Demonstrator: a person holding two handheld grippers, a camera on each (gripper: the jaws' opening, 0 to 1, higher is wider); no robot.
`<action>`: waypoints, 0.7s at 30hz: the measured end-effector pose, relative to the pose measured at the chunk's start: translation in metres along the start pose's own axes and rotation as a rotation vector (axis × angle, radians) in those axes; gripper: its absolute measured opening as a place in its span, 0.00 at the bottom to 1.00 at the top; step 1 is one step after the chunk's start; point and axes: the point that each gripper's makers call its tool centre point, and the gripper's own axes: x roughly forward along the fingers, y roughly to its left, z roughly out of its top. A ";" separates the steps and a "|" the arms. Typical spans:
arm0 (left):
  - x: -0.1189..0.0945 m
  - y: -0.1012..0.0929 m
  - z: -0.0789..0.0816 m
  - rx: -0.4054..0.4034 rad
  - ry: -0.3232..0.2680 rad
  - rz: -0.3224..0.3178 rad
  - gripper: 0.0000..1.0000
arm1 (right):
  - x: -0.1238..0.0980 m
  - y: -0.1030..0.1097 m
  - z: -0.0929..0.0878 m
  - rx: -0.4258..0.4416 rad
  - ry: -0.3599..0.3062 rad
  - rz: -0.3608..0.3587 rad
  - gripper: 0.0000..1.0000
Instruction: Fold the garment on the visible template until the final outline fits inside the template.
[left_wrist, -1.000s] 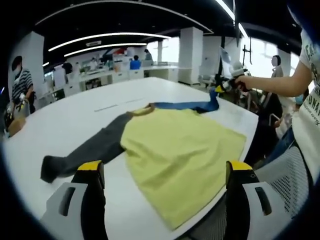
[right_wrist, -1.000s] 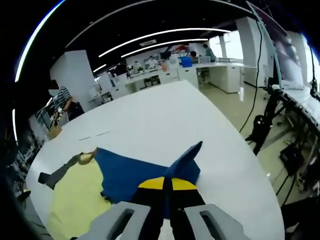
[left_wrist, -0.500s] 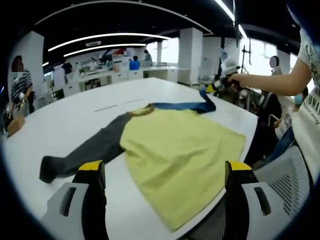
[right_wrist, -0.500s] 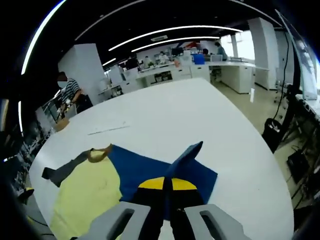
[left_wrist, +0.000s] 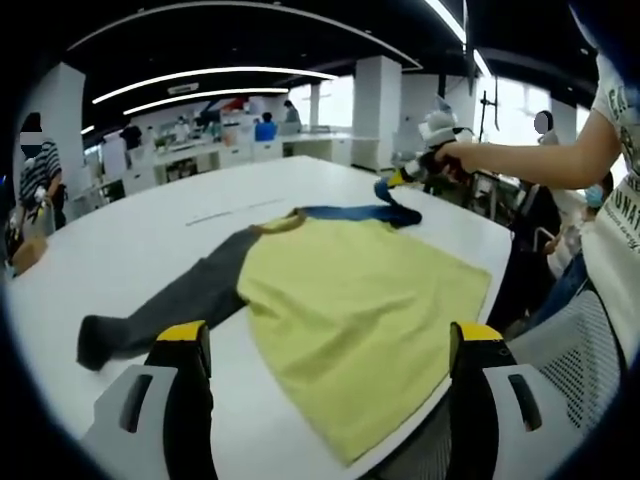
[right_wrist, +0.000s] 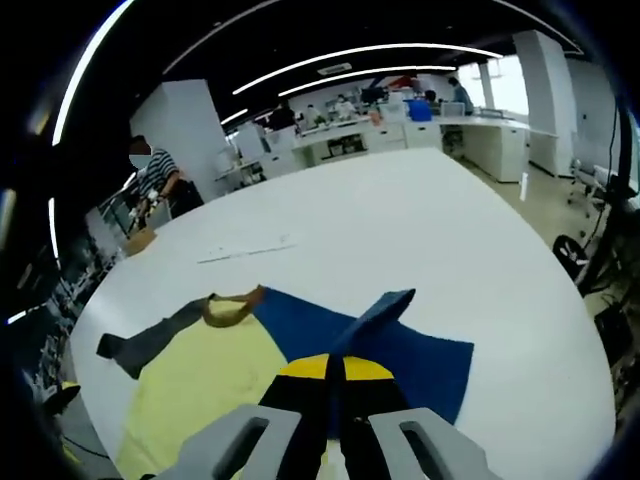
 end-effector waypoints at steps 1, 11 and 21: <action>0.000 0.001 0.001 -0.001 -0.007 0.006 0.96 | 0.003 0.006 -0.002 -0.004 0.010 0.012 0.00; -0.002 0.002 0.001 0.002 -0.014 0.009 0.96 | 0.024 0.048 -0.008 0.009 0.045 0.077 0.00; 0.000 0.000 0.001 -0.002 -0.016 0.003 0.93 | 0.041 0.085 0.001 0.078 0.034 0.136 0.00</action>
